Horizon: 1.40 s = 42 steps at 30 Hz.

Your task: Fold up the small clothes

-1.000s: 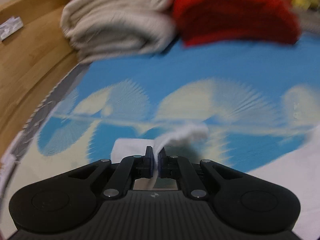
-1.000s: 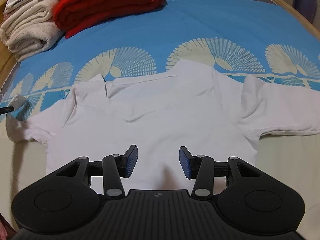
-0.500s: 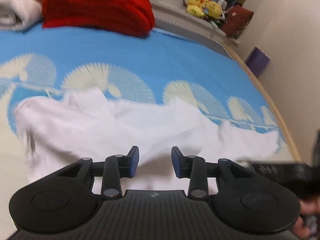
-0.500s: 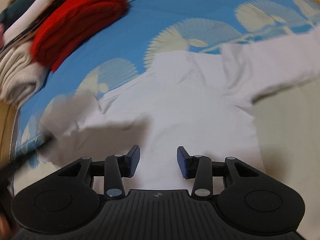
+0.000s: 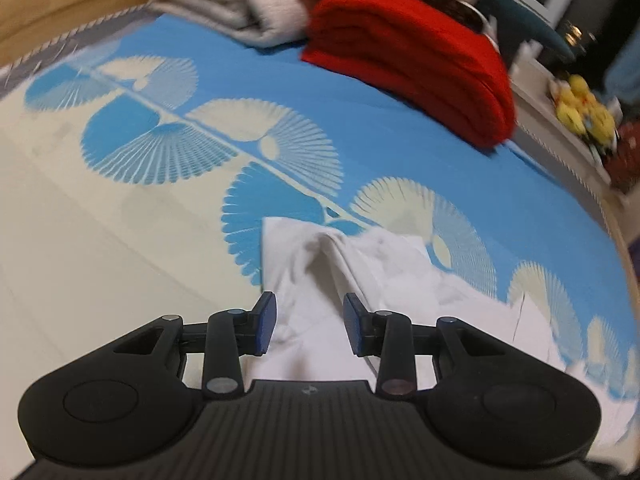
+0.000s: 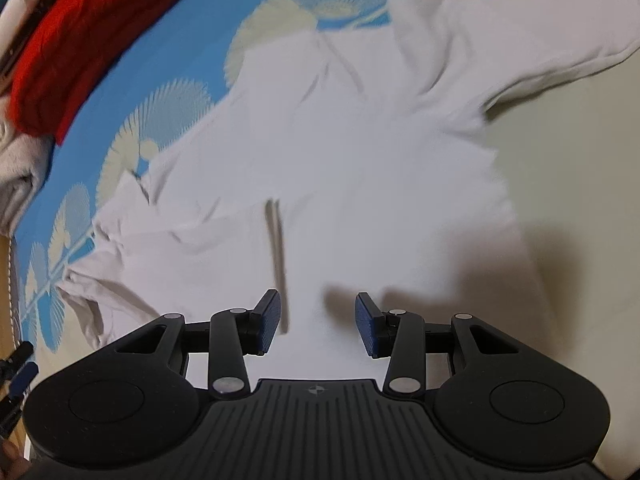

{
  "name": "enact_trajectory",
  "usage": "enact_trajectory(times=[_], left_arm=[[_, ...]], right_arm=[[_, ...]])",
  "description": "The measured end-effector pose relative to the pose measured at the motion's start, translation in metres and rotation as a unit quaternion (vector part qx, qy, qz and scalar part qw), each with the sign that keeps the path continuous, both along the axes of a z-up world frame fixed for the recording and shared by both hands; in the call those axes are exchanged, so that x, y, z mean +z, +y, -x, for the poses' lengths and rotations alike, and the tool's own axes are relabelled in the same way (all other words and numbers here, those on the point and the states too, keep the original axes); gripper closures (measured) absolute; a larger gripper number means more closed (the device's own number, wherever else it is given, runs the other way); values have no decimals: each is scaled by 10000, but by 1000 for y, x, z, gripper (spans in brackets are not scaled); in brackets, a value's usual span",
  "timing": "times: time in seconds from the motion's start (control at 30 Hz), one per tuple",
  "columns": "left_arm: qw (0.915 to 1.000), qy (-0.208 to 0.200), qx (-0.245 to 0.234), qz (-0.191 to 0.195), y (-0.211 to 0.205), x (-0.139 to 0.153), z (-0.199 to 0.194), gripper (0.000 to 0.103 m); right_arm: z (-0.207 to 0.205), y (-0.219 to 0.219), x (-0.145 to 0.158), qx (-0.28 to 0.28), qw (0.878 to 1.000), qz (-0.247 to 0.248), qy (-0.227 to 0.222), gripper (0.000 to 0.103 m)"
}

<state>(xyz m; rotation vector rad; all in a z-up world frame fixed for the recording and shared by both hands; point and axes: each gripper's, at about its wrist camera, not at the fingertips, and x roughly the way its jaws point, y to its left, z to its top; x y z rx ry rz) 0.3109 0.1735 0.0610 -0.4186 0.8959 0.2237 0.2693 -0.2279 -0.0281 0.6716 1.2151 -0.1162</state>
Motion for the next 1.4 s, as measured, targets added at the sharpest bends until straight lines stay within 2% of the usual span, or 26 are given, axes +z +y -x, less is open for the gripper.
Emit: enact_trajectory(times=[0.17,0.23,0.27,0.3,0.33,0.37,0.43,0.53,0.6,0.63,0.67,0.77,0.8,0.83,0.87,0.97,1.13,1.27,1.33,1.4], left_arm=[[9997,-20,212,77,29,4,-11,63],[9994,47,321,138,42,-1,-6,63],[9992,76,355,175,47,-1,-5,63],[9990,102,382,226,50,-2,-4,63],[9988,120,392,256,54,-3,-5,63],[9988,137,384,262,56,-4,-6,63],[9990,136,347,250,57,-4,-8,63],[9990,170,313,275,59,-7,-11,63],[9986,220,316,361,62,-11,-11,63],[9984,245,315,394,62,-13,-12,63],[9982,283,291,431,62,-16,-13,63],[9975,457,186,505,59,-26,-15,63],[9969,511,145,574,56,-30,-16,63],[9963,565,95,646,53,-34,-18,63],[9956,619,31,708,50,-38,-19,63],[9942,670,-195,818,35,-46,-22,63],[9920,599,-750,826,3,-62,-27,63],[9881,528,-1164,855,-19,-72,-30,63],[9855,629,-1243,970,-25,-77,-32,63],[9822,674,-1335,1138,-28,-83,-33,63]], right_arm=[[-13,35,-24,276,9992,180,224,59],[-18,48,-28,403,9983,401,162,59],[-20,52,-26,491,9973,550,58,68],[-23,57,-23,616,9959,657,-93,94],[-24,59,-21,705,9949,693,-220,100],[-25,60,-17,718,9941,735,-349,100],[-25,59,-3,743,9908,891,-691,100],[-27,45,41,666,9793,952,-1660,101],[-21,23,80,535,9606,1011,-2532,101],[-19,9,91,398,9538,1070,-2778,101],[-19,-7,93,212,9537,1191,-2754,101],[-30,-51,59,-236,9725,1686,-1591,101],[-31,-64,45,-380,9767,1647,-1323,101],[-30,-72,38,-454,9797,1504,-1249,101],[-30,-75,35,-450,9800,1467,-1264,101],[-33,-73,39,-256,9708,1727,-1646,101],[-34,-88,42,-460,9703,1370,-1939,101],[-29,-94,50,-297,9660,1042,-2349,101],[-35,-93,43,-195,9707,1287,-2019,100],[-41,-96,25,-215,9792,1506,-1345,96]])
